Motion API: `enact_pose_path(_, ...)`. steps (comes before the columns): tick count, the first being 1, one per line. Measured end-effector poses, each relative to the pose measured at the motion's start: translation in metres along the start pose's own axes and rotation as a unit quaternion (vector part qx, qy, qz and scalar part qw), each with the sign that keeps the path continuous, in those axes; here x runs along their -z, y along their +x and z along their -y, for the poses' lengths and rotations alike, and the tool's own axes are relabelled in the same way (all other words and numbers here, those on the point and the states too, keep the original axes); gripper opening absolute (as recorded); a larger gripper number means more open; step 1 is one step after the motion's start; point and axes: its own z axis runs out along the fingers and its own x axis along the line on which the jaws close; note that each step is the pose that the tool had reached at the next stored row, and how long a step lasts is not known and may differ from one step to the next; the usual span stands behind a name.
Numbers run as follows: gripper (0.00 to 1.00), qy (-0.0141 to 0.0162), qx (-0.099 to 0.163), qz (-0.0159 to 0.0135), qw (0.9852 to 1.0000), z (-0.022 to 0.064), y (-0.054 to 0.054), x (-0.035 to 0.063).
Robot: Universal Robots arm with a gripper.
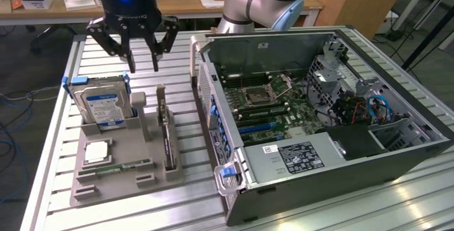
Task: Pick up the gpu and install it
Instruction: 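Pick up the gpu and move the gpu toward the slot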
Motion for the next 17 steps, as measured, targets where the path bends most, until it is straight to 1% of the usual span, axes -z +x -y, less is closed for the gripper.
enact_pose_path(17,0.47,0.0000,0.000,0.0000,1.0000,0.0002,0.0001,-0.0047)
